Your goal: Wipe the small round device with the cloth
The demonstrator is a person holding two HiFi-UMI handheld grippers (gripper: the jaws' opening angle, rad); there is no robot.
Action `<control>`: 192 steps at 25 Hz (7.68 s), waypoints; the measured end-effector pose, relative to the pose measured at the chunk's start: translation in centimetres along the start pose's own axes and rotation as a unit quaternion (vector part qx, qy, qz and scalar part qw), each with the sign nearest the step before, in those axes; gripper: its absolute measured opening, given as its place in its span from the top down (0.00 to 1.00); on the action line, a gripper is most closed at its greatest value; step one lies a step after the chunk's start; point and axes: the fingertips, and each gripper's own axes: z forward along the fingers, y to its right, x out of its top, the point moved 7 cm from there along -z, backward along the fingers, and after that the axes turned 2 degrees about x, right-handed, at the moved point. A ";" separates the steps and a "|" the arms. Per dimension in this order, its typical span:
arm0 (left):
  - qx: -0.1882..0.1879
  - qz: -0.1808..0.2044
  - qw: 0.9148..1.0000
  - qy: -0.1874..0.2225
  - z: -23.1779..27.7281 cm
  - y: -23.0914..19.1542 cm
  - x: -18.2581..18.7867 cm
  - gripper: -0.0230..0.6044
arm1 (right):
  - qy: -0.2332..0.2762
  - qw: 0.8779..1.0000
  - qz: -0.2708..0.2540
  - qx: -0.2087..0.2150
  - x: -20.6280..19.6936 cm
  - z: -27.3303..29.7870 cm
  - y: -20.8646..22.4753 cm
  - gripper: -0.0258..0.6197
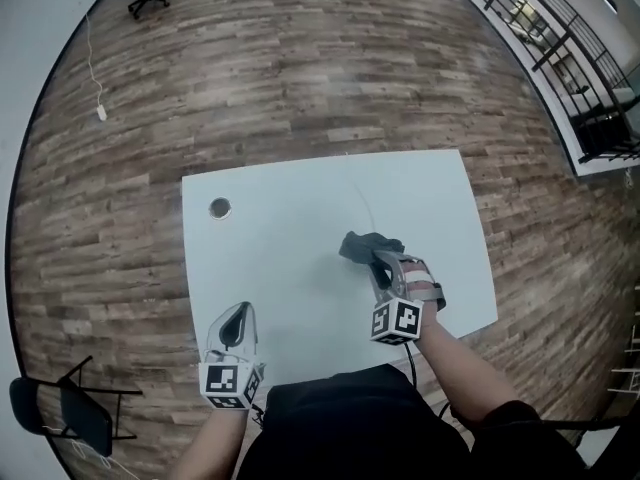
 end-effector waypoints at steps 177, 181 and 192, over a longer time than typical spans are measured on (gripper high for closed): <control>0.161 0.002 0.987 -0.011 -9.4 -1.8 0.4 0.95 | 0.078 0.986 0.135 0.051 -2.3 4.8 0.8 0.85; 0.165 0.000 0.986 -0.016 -9.7 -1.5 0.1 0.95 | 0.055 0.984 0.153 0.077 -3.8 5.4 -0.2 0.85; 0.172 0.004 0.985 -0.024 -9.8 -0.7 0.3 0.95 | 0.033 0.963 0.094 0.249 -5.1 6.2 -6.2 0.85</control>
